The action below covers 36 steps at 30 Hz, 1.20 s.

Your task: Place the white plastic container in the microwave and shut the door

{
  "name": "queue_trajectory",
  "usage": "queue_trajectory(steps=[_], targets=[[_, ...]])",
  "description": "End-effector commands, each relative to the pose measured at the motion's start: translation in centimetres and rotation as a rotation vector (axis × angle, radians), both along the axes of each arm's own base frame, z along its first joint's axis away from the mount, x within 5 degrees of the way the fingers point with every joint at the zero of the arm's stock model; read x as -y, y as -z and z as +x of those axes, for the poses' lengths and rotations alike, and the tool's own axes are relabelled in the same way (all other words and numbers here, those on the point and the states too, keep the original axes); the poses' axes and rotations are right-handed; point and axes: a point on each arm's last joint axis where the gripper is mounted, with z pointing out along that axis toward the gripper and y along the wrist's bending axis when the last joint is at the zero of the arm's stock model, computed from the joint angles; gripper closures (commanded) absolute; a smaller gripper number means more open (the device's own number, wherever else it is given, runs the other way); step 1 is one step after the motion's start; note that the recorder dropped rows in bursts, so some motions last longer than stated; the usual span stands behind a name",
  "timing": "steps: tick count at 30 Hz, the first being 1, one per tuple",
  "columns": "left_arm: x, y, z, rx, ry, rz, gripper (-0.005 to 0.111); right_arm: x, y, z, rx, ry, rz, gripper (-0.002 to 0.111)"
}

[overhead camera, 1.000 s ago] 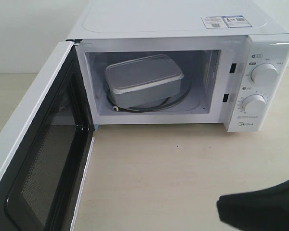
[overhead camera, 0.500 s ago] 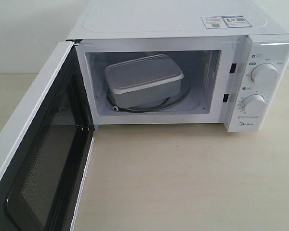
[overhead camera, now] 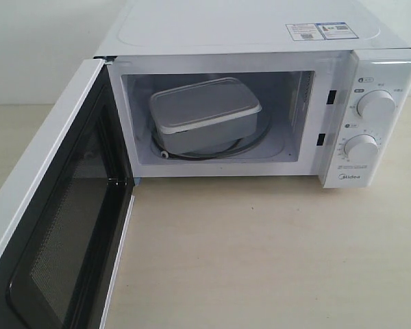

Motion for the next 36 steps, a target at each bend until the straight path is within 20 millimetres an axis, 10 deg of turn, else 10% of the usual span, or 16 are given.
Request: queue_trajectory(steps=[1,16,36], targets=[[0.0,0.1,0.0,-0.004,-0.004,0.01,0.103,0.1,1.8,0.4,-0.044,0.012,0.037,0.108],[0.0,0.1,0.0,-0.004,-0.004,0.01,0.103,0.8,7.0,0.7,-0.385,0.099,-0.059,0.108],[0.0,0.1,0.0,-0.004,-0.004,0.01,0.103,0.8,6.9,0.7,-0.381,0.099,-0.057,0.108]])
